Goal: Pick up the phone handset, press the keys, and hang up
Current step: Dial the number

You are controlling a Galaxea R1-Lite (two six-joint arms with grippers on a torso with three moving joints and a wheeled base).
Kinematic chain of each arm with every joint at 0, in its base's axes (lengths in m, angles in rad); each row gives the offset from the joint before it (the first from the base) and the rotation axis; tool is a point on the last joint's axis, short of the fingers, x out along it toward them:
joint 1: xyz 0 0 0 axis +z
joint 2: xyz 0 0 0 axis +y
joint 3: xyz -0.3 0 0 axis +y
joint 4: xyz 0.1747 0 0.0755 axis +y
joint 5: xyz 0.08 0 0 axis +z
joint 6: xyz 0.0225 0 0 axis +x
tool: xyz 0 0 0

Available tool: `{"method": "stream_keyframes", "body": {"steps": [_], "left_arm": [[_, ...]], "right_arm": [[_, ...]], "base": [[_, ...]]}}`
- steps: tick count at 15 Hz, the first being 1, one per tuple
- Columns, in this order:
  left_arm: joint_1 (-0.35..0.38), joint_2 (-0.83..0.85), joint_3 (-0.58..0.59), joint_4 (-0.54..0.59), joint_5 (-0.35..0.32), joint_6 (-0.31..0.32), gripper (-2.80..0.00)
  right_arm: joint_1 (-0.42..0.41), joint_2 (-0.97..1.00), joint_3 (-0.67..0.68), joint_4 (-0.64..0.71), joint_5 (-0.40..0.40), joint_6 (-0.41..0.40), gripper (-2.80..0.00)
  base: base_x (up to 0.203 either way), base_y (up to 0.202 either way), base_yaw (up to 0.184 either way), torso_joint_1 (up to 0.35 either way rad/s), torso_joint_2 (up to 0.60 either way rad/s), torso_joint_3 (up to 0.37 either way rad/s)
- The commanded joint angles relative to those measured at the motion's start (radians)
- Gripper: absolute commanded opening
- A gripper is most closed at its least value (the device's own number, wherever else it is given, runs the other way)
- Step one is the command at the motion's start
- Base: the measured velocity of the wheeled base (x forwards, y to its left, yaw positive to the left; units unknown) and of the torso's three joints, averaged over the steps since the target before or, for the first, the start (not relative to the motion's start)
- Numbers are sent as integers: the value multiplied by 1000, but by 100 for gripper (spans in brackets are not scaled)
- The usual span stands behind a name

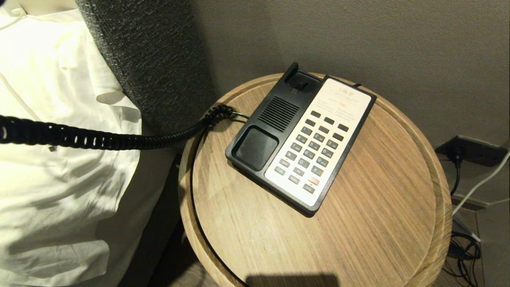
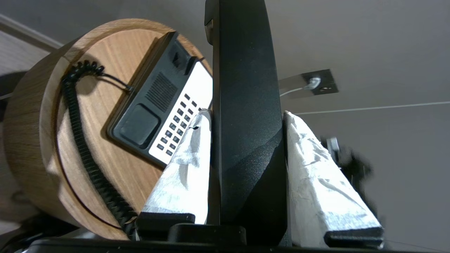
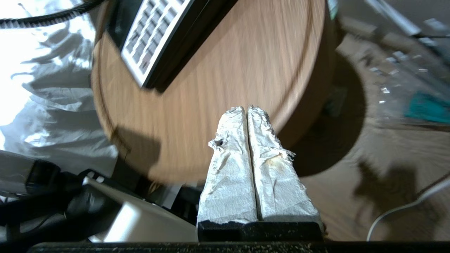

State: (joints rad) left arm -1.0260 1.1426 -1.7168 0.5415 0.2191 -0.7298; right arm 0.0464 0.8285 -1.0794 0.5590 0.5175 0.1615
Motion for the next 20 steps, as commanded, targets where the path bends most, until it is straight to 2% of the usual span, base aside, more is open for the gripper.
{"method": "stream_keyframes", "body": {"steps": [1, 4, 6, 8, 10, 20], "left_arm": [[1, 5, 9, 6, 2, -3, -280], [6, -3, 23, 3, 3, -3, -280], [6, -12, 38, 3, 4, -3, -280], [6, -15, 42, 2, 5, -1, -280], [6, -21, 43, 3, 4, -2, -280], [7, -41, 60, 3, 5, -2, -280]], "right_arm": [[195, 298, -108, -2, -76, 5, -280], [505, 481, -264, -13, -223, 55, -280], [639, 563, -375, -13, -361, 94, -280], [723, 612, -418, -14, -440, 131, -280], [734, 632, -416, -23, -491, 140, -280], [737, 673, -427, -25, -554, 141, -280]], "base": [[0, 0, 0, 0, 0, 0], [0, 0, 0, 0, 0, 0], [0, 0, 0, 0, 0, 0], [0, 0, 0, 0, 0, 0], [0, 0, 0, 0, 0, 0], [0, 0, 0, 0, 0, 0]]}}
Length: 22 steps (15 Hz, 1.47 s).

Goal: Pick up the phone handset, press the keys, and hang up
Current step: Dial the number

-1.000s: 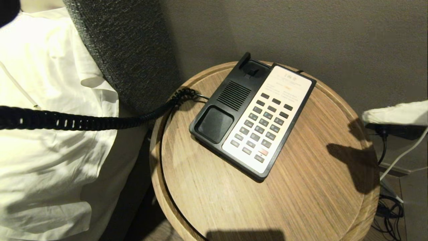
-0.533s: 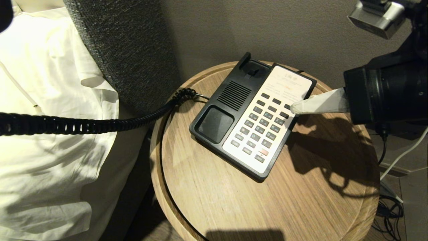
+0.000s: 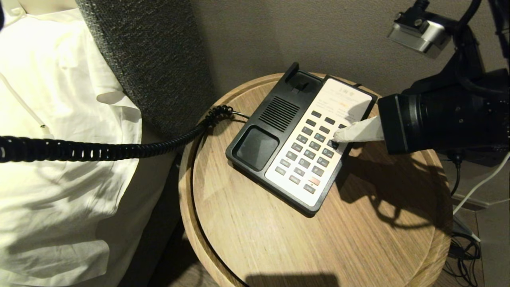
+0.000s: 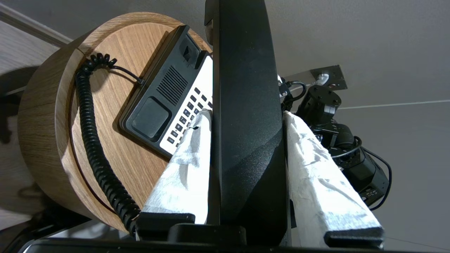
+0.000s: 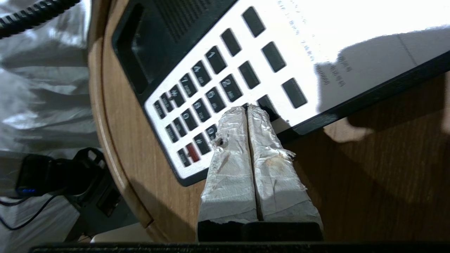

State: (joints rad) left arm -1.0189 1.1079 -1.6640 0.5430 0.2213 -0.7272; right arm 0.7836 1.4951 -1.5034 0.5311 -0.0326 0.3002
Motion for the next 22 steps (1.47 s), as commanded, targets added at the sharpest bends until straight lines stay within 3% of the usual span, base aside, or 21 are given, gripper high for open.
{"method": "stream_keyframes", "body": {"steps": [1, 22], "left_arm": [[0, -10, 13, 2, 1, -4, -280], [8, -36, 58, -1, 3, 14, -280]], "right_arm": [[-1, 8, -4, 3, -8, 2, -280], [-7, 47, 2, -13, -86, -40, -280]], "base": [[0, 0, 0, 0, 0, 0], [0, 0, 0, 0, 0, 0]]}}
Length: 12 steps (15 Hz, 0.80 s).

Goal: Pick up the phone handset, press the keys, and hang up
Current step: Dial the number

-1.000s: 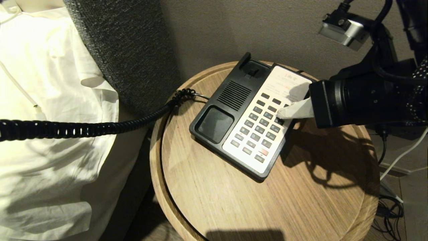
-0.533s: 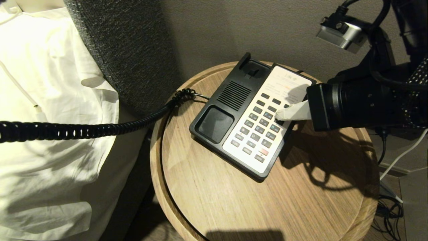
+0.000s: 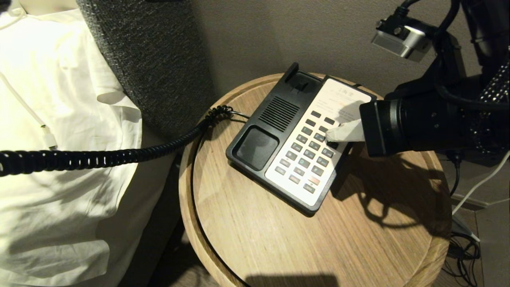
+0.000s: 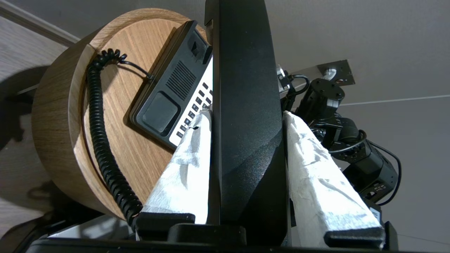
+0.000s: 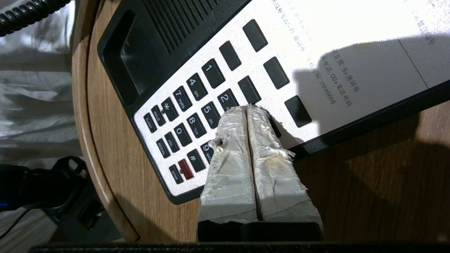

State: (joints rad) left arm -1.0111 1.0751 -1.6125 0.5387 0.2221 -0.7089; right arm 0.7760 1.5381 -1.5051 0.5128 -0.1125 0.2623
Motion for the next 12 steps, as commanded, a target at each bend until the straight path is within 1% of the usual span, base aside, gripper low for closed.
{"method": "stream_keyframes", "body": {"steps": [1, 12], "left_arm": [[0, -2, 3, 2, 2, -3, -280], [0, -6, 11, 0, 0, -3, -280]], "right_arm": [[-1, 5, 3, 6, -7, -9, -280], [5, -40, -15, 27, -7, -8, -280]], "base": [[0, 0, 0, 0, 0, 0], [0, 0, 0, 0, 0, 0]]}}
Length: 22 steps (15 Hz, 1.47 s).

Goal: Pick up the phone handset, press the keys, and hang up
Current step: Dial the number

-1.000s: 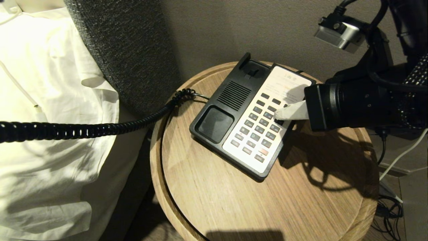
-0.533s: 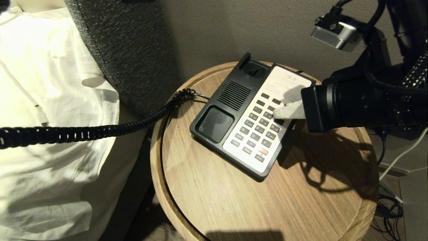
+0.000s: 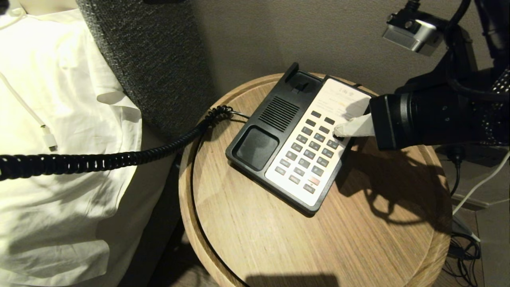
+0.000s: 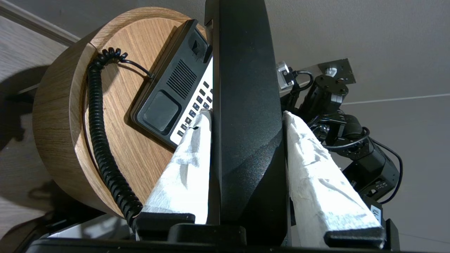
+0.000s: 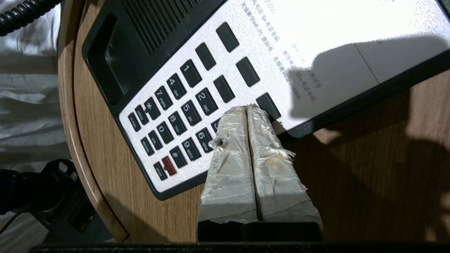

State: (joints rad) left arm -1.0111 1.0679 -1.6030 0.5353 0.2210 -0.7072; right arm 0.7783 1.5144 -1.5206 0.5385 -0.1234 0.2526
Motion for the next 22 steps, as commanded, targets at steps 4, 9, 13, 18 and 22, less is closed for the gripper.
{"method": "stream_keyframes", "body": {"steps": [4, 9, 13, 18, 22], "left_arm": [[0, -2, 5, 3, 1, -6, -280], [0, -11, 17, 3, 0, -6, -280], [0, -29, 49, 2, 1, -6, -280], [0, -32, 54, 2, 1, -6, -280], [0, -34, 55, 2, 1, -6, -280]], "right_arm": [[26, -23, -3, 32, 4, -4, -280], [79, -20, -7, 41, 2, 5, -280], [79, -11, -7, 49, -19, 1, -280], [85, 0, -6, 64, -18, 5, -280], [93, 3, -6, 70, -13, 7, -280]], "base": [[0, 0, 0, 0, 0, 0], [0, 0, 0, 0, 0, 0], [0, 0, 0, 0, 0, 0], [0, 0, 0, 0, 0, 0], [0, 0, 0, 0, 0, 0]]}}
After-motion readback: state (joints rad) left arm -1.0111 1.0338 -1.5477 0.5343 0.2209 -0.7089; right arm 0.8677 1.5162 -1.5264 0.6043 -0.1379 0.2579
